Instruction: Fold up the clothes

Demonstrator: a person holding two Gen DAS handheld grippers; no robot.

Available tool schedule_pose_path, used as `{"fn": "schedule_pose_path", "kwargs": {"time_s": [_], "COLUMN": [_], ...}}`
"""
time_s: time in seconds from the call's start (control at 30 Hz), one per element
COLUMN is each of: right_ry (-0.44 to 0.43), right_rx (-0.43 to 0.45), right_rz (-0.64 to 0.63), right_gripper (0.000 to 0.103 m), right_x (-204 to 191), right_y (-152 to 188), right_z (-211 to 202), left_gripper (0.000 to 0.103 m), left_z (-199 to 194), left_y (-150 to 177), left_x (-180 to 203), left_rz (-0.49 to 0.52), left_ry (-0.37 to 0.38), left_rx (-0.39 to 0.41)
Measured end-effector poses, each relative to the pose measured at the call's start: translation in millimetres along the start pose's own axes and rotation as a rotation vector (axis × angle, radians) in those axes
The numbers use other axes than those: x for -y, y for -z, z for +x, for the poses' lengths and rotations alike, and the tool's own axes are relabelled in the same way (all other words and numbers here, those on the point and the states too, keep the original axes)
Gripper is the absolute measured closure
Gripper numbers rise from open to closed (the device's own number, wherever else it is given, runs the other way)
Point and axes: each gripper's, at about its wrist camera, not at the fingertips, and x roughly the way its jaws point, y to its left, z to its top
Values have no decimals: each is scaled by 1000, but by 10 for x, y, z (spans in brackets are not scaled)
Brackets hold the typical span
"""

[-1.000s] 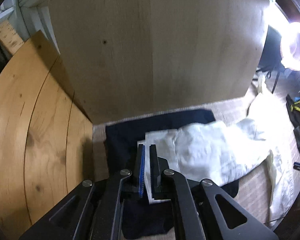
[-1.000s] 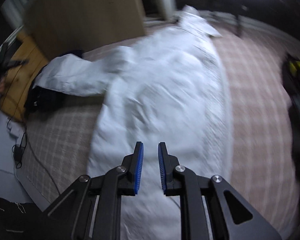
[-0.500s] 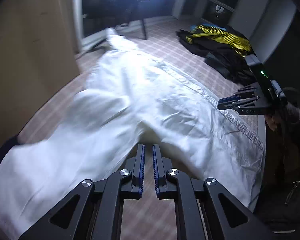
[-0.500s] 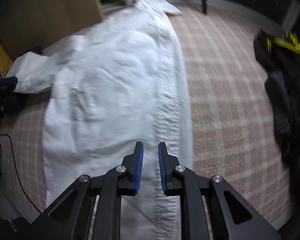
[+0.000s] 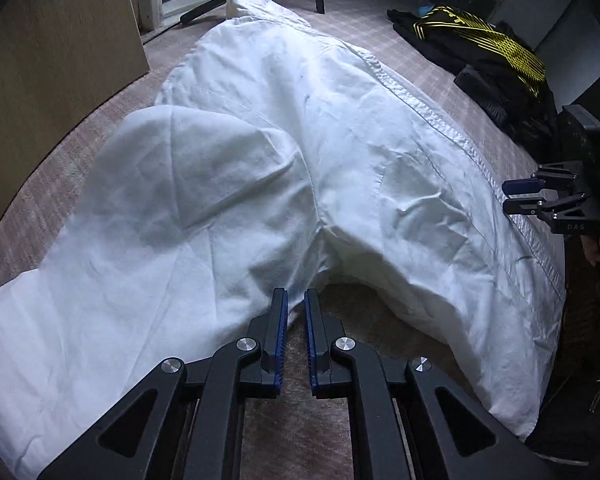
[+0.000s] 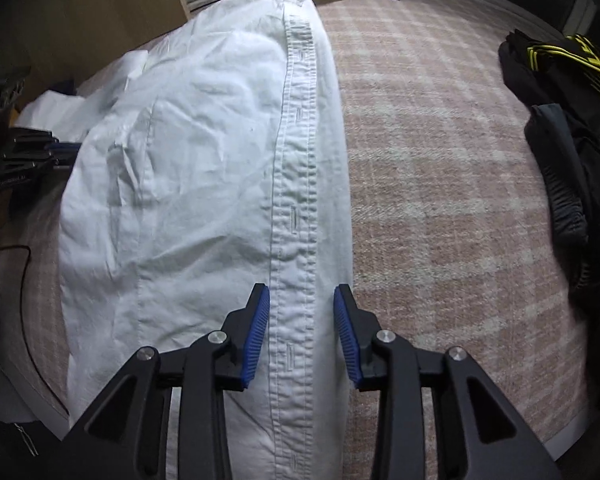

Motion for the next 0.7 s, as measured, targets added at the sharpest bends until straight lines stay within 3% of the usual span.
{"fn": "schedule_pose_path", "kwargs": {"time_s": [0.17,0.2,0.23,0.27,0.4,0.5,0.63,0.7], "right_ry": [17,27,41,56,146,266,129,7], "right_rx": [-14,-16,-21,-26,-75,-35,87,119], "right_rz": [-45,-64,-92,-111,-118,-111,-139,-188], "right_gripper": [72,77,92,96,97,91,91,91], "right_x": [-30,-70,-140,-164,-222,-357,-808,-1204], "right_y": [-2,5,28,38,77,116,-45,-196], "right_z": [46,54,68,69,48,-122,-417,-383], "left_gripper": [95,95,95,95,95,95,95,95], "left_z": [-6,-5,-2,1,-14,-17,-19,-16], "left_y": [-9,-18,-26,-32,-18,-3,22,23], "left_x": [-53,-62,-71,-79,-134,-155,-172,-178], "left_rz": [-7,-7,-6,-5,-9,-11,-8,-8], "left_ry": [12,13,15,17,26,38,48,51], "left_rx": [-3,-1,1,3,8,14,22,23]}}
